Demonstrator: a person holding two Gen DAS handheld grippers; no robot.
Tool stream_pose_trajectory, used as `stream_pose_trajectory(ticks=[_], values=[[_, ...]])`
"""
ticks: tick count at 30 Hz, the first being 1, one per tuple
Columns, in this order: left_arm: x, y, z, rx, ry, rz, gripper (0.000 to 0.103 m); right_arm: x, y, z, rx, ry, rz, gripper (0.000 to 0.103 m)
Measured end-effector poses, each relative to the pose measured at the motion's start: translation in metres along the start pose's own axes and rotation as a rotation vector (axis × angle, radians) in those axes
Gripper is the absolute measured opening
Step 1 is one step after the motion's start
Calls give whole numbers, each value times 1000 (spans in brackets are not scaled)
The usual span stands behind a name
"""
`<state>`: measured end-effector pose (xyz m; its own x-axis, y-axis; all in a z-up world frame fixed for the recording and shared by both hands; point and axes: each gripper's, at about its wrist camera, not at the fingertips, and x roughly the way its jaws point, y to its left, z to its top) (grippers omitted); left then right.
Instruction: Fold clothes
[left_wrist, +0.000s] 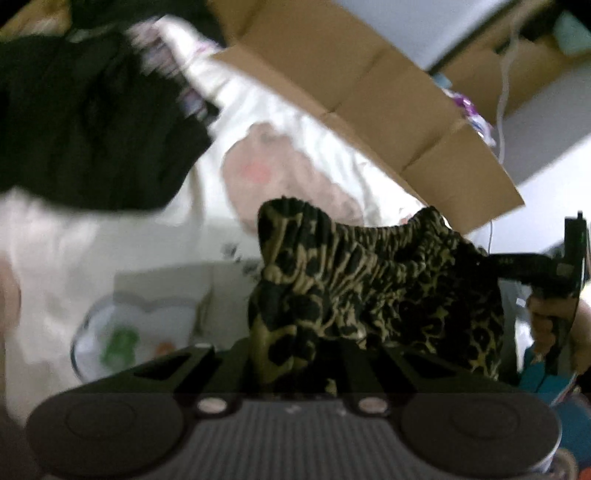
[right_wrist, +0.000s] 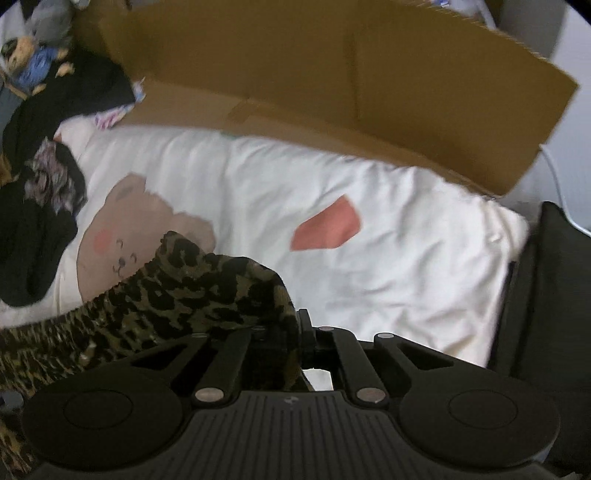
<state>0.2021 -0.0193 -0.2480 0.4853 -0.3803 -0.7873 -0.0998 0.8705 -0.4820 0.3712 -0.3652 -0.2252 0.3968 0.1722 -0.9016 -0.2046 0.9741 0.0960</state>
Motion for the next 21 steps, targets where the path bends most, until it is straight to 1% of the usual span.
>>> stream_pose_trajectory(ticks=[3,5,11,14,17,21], values=[[5,-11,23,60,7,2,5,-11,-13,0,14,-24,-8,2],[14,-22,41,124,2,11,5,-16,-24,-1,41,-32,-20,2],[57,-51,89,242,31,20,6,-20,-52,-8,109,-40,-62,2],[79,-63,99,334,31,11,6,-16,-64,-15,140,-37,-76,2],[102,-69,103,383,55,10,6,-4,-76,-24,152,-8,-96,2],[129,-70,101,413,92,7,7,9,-85,-38,148,26,-126,2]])
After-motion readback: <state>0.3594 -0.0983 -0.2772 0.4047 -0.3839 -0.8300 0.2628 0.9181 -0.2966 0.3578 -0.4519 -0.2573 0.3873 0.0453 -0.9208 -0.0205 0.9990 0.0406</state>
